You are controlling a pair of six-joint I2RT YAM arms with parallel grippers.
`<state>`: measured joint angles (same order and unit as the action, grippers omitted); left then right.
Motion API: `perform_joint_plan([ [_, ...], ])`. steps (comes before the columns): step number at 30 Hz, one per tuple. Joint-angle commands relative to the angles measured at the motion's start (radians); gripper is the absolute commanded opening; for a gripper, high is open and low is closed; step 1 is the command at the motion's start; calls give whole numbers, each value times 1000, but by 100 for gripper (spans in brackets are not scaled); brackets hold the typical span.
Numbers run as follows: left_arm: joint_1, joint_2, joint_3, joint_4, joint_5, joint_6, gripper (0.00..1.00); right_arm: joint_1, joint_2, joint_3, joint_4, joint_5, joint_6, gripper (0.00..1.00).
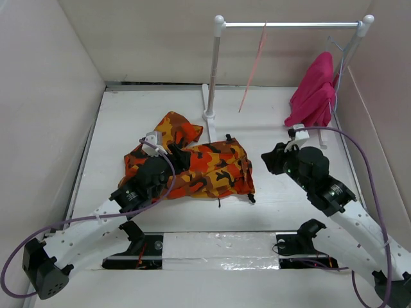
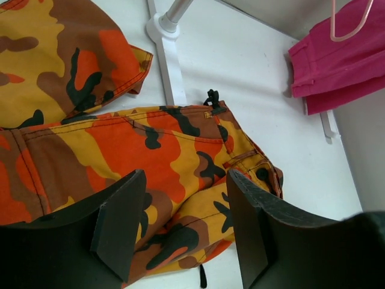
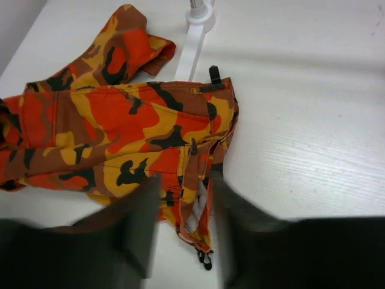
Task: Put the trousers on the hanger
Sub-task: Flatten out the trousers at the center of the board.
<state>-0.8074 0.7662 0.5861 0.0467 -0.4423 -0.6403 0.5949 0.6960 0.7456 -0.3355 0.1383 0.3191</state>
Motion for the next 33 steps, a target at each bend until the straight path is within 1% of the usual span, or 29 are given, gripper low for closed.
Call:
perform_joint_plan([
  [1,1,-25,-6,-2,-16,-12,54,-7,14,-5,76,-22,18,20],
  [3,1,-28,-6,-2,-12,-16,54,-7,42,-2,73,-25,18,0],
  [5,1,-27,3,-4,-22,-13,52,-7,80,0,88,-25,20,0],
  [6,1,-24,9,-16,-39,-19,50,-7,97,-2,98,-25,21,4],
  [7,1,-22,15,-46,-58,-30,49,-7,117,-2,108,-31,21,25],
  [9,1,-25,17,-94,-116,-61,46,-7,179,3,148,-37,25,49],
  [10,1,-28,14,-129,-136,-74,45,-7,204,14,162,-31,26,70],
  [12,14,-36,6,-165,-162,-102,46,-20,261,40,177,-29,31,82],
  [13,31,-38,7,-207,-161,-107,48,-32,325,61,188,-29,32,90],
  [14,31,-41,9,-232,-162,-119,49,-43,361,69,214,-38,41,91],
  [15,31,-47,6,-252,-177,-133,54,-53,397,77,231,-57,44,92],
  [16,40,-56,1,-274,-179,-160,57,-73,471,83,251,-83,49,92],
  [17,40,-67,-15,-277,-180,-170,60,-73,509,98,277,-85,72,93],
  [18,40,-91,-23,-277,-176,-176,66,-87,545,107,288,-86,81,93],
  [21,63,-131,-23,-306,-180,-190,71,-107,692,133,384,-80,97,93],
  [22,63,-139,-20,-341,-188,-197,71,-107,733,149,397,-103,100,93],
  [23,63,-157,-25,-356,-197,-220,72,-116,820,167,404,-109,106,93],
  [27,63,-211,-35,-418,-252,-281,73,-138,988,225,460,-112,118,93],
  [29,63,-241,-37,-456,-266,-314,73,-153,1039,254,487,-178,117,93],
  [30,63,-251,-40,-468,-282,-323,74,-153,1080,262,490,-189,117,93],
  [33,63,-275,-54,-498,-298,-354,75,-141,1116,271,515,-223,117,92],
])
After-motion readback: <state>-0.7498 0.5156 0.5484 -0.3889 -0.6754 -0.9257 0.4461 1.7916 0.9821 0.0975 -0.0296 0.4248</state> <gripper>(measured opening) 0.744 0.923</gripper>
